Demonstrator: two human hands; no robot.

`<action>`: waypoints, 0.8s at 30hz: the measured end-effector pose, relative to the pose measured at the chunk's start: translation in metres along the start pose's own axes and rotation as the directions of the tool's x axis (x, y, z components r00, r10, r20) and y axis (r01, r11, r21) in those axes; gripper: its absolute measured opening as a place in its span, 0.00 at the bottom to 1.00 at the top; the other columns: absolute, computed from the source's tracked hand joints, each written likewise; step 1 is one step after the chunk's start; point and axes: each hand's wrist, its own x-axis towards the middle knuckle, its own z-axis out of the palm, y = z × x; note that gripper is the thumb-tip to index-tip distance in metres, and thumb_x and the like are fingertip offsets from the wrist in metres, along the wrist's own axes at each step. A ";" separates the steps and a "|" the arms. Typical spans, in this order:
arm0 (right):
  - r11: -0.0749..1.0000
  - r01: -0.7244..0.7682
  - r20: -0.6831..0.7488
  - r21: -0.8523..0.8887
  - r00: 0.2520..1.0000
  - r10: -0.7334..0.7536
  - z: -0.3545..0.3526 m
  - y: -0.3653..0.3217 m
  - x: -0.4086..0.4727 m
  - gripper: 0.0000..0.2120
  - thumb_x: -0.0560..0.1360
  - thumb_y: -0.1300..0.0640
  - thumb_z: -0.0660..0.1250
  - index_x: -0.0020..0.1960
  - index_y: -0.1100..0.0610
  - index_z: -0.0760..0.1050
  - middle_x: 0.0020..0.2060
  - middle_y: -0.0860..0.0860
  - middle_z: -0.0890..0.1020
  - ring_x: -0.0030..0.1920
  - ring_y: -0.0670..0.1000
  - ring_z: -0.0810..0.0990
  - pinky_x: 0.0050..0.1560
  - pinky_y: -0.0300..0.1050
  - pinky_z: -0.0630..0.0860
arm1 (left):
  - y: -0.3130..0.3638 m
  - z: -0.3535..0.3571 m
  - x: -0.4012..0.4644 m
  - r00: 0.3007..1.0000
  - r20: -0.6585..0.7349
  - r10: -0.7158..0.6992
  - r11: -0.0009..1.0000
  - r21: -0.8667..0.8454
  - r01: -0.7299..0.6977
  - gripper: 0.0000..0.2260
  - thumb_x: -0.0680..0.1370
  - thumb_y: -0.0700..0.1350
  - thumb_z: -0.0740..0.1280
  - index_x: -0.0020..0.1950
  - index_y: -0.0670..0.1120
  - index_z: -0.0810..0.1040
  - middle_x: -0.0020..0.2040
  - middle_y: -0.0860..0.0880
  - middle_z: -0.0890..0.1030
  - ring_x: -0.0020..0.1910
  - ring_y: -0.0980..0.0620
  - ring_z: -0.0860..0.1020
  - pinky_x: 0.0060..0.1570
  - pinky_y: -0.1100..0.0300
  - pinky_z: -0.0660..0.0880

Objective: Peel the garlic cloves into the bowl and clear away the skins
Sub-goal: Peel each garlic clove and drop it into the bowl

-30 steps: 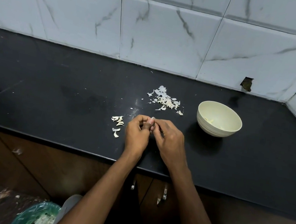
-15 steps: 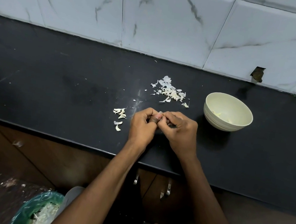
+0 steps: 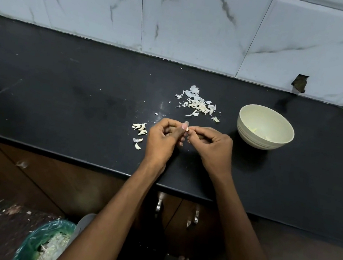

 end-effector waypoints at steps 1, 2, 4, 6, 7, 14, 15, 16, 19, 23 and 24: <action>0.999 0.026 -0.010 -0.032 1.000 -0.027 0.001 0.000 -0.001 0.05 0.75 0.63 0.77 0.51 0.60 0.88 0.44 0.50 0.88 0.42 0.46 0.88 0.46 0.38 0.81 | -0.001 -0.001 0.001 1.000 -0.002 -0.001 1.000 -0.009 0.001 0.09 0.79 0.40 0.73 0.51 0.33 0.80 0.38 0.43 0.84 0.35 0.53 0.80 0.37 0.61 0.77; 0.997 0.051 -0.018 -0.059 0.998 -0.052 0.002 0.000 -0.002 0.05 0.75 0.63 0.77 0.51 0.60 0.88 0.44 0.50 0.88 0.41 0.44 0.87 0.45 0.37 0.81 | -0.001 -0.002 0.001 1.000 0.002 0.001 1.000 -0.013 -0.001 0.08 0.79 0.39 0.73 0.52 0.33 0.81 0.39 0.42 0.84 0.36 0.53 0.81 0.39 0.61 0.78; 0.994 0.078 -0.028 -0.082 0.996 -0.080 0.003 0.000 -0.002 0.05 0.75 0.64 0.77 0.51 0.60 0.88 0.44 0.50 0.88 0.41 0.42 0.87 0.45 0.35 0.81 | -0.002 -0.002 0.001 1.000 0.013 0.006 1.000 -0.018 -0.005 0.07 0.79 0.37 0.73 0.52 0.33 0.82 0.40 0.42 0.84 0.38 0.52 0.81 0.41 0.60 0.79; 0.992 0.082 -0.035 -0.092 0.996 -0.085 0.003 0.000 -0.001 0.05 0.75 0.64 0.77 0.51 0.59 0.88 0.44 0.51 0.87 0.41 0.42 0.87 0.45 0.35 0.81 | -0.003 -0.002 0.002 1.000 0.024 0.001 1.000 -0.026 0.000 0.06 0.79 0.35 0.72 0.52 0.32 0.83 0.40 0.42 0.85 0.40 0.51 0.82 0.43 0.61 0.80; 0.992 0.076 -0.038 -0.097 0.996 -0.080 0.003 0.001 -0.001 0.05 0.75 0.64 0.77 0.51 0.59 0.88 0.44 0.51 0.87 0.41 0.43 0.87 0.45 0.36 0.82 | -0.003 -0.002 0.002 1.000 0.029 -0.004 1.000 -0.027 0.005 0.06 0.79 0.35 0.72 0.53 0.31 0.83 0.41 0.42 0.85 0.40 0.51 0.82 0.43 0.61 0.81; 0.998 0.005 -0.041 -0.057 0.999 -0.007 0.000 0.006 0.003 0.05 0.76 0.63 0.76 0.52 0.59 0.88 0.45 0.50 0.88 0.42 0.45 0.87 0.46 0.36 0.81 | -0.002 -0.002 0.001 0.998 0.064 -0.009 1.000 -0.012 0.009 0.07 0.78 0.33 0.73 0.56 0.34 0.85 0.48 0.37 0.87 0.46 0.48 0.84 0.48 0.58 0.82; 0.999 0.002 -0.036 -0.053 0.999 -0.004 0.001 0.006 0.003 0.05 0.76 0.63 0.76 0.51 0.59 0.88 0.45 0.50 0.88 0.42 0.45 0.87 0.46 0.37 0.81 | -0.002 -0.002 0.002 0.998 0.059 -0.011 1.000 -0.014 0.012 0.07 0.78 0.33 0.73 0.55 0.34 0.85 0.47 0.38 0.87 0.46 0.48 0.84 0.47 0.58 0.82; 0.999 -0.001 -0.030 -0.046 1.000 -0.001 0.001 0.006 0.003 0.05 0.76 0.62 0.76 0.51 0.59 0.88 0.45 0.50 0.88 0.42 0.45 0.87 0.46 0.37 0.81 | -0.003 -0.001 0.002 0.999 0.051 -0.015 1.000 -0.017 0.016 0.07 0.78 0.33 0.73 0.54 0.34 0.85 0.47 0.38 0.87 0.45 0.48 0.84 0.47 0.58 0.82; 0.999 -0.003 -0.006 -0.033 1.000 0.003 0.001 0.006 0.002 0.05 0.76 0.61 0.77 0.51 0.59 0.88 0.45 0.51 0.88 0.43 0.45 0.87 0.47 0.38 0.82 | -0.002 -0.001 0.001 0.999 0.027 -0.033 0.999 -0.031 0.033 0.06 0.77 0.33 0.73 0.54 0.34 0.85 0.46 0.38 0.87 0.44 0.48 0.84 0.49 0.57 0.83; 0.993 -0.083 0.021 0.088 0.996 0.081 0.000 0.006 0.004 0.05 0.77 0.63 0.75 0.52 0.61 0.87 0.44 0.52 0.89 0.45 0.50 0.88 0.52 0.46 0.84 | 0.000 -0.001 0.001 0.998 0.017 -0.066 0.994 -0.086 0.067 0.07 0.78 0.32 0.72 0.54 0.32 0.84 0.42 0.40 0.86 0.41 0.51 0.84 0.45 0.61 0.82; 0.986 -0.109 0.021 0.126 0.994 0.107 0.001 0.005 0.004 0.05 0.78 0.64 0.74 0.53 0.62 0.86 0.43 0.53 0.89 0.45 0.51 0.88 0.51 0.47 0.84 | 0.000 -0.001 0.001 0.997 0.014 -0.079 0.991 -0.106 0.081 0.07 0.78 0.32 0.72 0.54 0.31 0.84 0.42 0.40 0.86 0.41 0.51 0.84 0.44 0.62 0.81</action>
